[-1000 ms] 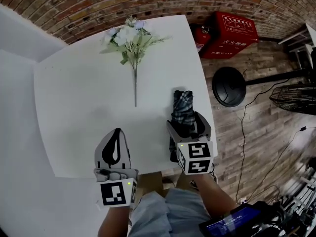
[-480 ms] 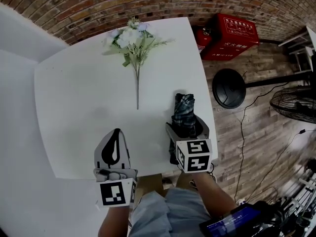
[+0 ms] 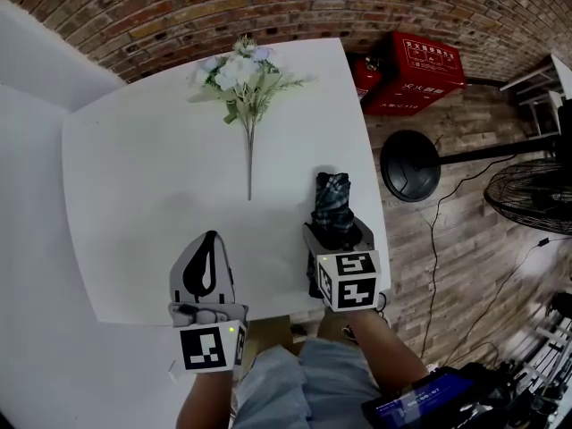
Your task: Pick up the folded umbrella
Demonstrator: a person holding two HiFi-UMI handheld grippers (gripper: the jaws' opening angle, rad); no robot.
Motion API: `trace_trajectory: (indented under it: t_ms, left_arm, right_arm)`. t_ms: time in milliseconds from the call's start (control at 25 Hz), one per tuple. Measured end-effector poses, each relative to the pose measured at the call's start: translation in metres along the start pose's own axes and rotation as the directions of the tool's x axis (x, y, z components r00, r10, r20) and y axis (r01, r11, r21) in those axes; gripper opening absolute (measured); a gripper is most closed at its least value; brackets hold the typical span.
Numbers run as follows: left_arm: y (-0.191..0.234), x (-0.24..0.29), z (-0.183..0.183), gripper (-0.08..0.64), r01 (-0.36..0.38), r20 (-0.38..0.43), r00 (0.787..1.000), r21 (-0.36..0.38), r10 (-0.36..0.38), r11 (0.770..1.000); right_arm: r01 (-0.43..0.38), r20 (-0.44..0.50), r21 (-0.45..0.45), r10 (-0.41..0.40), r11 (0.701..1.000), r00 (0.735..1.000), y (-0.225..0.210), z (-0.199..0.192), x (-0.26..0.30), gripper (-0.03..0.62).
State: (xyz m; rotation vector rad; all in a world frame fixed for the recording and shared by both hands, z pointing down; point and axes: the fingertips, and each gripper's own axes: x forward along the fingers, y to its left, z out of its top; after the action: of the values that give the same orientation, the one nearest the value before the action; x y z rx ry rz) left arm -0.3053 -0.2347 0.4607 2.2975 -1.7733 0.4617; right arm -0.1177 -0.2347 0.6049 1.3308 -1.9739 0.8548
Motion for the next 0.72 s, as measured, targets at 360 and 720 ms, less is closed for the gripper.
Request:
trace_trajectory:
  t_ms: [360,720]
  left_arm:
    - [-0.002,-0.008,0.008,0.006,-0.015,0.014,1.0,0.002,0.015,1.0]
    - [0.005,-0.019,0.015,0.006,-0.039,0.034,0.999,0.004,0.039,0.999]
  right_arm:
    - [-0.034,0.008,0.064,0.033,0.997,0.999,-0.001,0.002,-0.002,0.247]
    - [-0.098,0.034,0.073,0.095,0.993,0.995,0.016,0.005,-0.002,0.202]
